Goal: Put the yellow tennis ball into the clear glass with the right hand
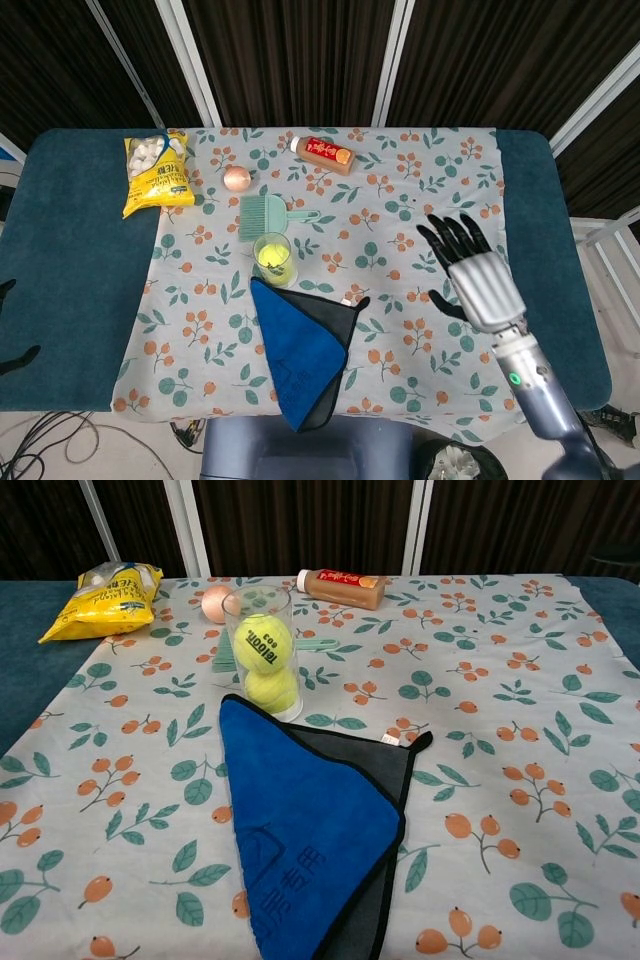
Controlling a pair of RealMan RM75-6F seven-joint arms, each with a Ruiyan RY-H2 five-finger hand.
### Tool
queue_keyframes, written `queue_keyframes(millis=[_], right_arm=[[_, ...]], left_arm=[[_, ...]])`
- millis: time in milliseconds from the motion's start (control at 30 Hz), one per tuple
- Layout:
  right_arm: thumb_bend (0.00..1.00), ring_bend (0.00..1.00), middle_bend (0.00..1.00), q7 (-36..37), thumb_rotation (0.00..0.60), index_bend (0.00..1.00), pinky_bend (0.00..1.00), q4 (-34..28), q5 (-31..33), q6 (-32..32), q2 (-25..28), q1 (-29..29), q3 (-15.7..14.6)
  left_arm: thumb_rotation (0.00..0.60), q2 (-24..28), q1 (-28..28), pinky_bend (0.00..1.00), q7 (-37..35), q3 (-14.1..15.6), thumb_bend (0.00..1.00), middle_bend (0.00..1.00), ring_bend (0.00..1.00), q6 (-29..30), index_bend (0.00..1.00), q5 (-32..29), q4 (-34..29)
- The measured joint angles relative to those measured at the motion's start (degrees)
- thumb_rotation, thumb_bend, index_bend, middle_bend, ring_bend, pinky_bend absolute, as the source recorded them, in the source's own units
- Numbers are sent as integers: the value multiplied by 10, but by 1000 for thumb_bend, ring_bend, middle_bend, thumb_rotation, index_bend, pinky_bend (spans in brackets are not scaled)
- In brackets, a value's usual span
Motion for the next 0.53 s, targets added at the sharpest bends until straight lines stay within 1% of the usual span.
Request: queue_keyframes(millis=[100,233,300,400,533], right_arm=[[339,79,59,8,600,83,0,27,-58,68,2,-66,-39],[339,79,59,11,600,83,0,77,-94,124,-5,-129,-75],[339,79,59,11,600,83,0,100,-102,139,-11,-151,-85],[340,79,59,3,600,83,0,126,-107,146,-20,-173,-93],[339,79,59,-1,600,83,0,141,-103,141,-29,-188,-92]], left_arm=[[600,-2,0,29,-2,2,0,0,4,4,136,9,-1],[600,-4,2,29,-10,1,0,0,4,13,135,13,2],[600,-3,3,29,-12,0,0,0,4,13,135,11,2],[600,-1,4,29,-14,0,0,0,4,13,135,11,2],[600,0,4,29,-19,0,0,0,4,9,135,7,2]])
